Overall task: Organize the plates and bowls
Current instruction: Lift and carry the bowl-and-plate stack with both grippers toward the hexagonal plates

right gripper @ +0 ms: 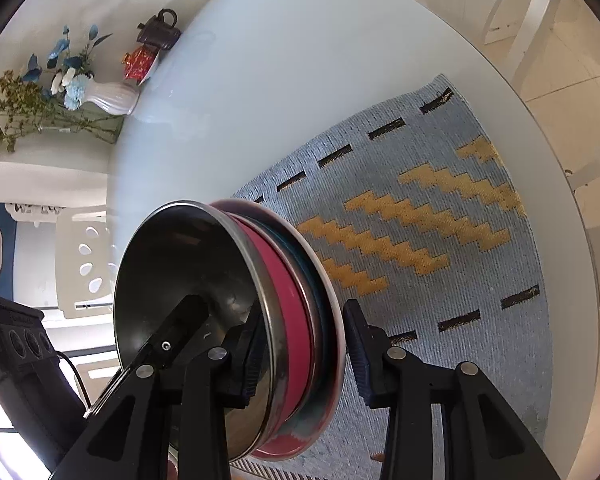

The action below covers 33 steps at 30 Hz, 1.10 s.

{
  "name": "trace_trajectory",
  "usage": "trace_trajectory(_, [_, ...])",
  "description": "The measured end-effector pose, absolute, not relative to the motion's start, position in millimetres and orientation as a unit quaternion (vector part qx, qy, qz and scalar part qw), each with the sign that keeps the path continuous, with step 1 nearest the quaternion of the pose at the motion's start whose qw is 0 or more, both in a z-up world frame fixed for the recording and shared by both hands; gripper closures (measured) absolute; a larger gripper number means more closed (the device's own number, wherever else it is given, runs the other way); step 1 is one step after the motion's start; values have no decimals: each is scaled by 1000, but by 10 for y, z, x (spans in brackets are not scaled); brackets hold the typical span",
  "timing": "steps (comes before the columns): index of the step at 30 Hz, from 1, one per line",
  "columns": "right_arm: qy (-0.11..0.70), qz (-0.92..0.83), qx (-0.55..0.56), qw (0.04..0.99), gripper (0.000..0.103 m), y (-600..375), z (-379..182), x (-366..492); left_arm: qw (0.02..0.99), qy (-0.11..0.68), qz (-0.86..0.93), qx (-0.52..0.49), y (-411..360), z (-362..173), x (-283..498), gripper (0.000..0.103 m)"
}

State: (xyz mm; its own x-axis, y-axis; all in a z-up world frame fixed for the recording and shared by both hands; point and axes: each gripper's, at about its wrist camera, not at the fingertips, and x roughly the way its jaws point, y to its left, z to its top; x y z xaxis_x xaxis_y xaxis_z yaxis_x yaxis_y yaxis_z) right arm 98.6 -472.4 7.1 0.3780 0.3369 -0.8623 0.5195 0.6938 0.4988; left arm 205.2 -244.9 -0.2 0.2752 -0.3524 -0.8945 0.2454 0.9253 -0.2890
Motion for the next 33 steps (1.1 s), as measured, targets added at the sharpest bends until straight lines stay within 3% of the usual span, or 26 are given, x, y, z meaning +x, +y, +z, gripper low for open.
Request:
trace_trajectory(19, [563, -45, 367, 739, 66, -4539, 87, 1080, 807, 561, -180, -44, -2284, 88, 1975, 66])
trace_trajectory(33, [571, -38, 347, 743, 66, -3957, 120, 837, 803, 560, -191, -70, -1636, 186, 1623, 66])
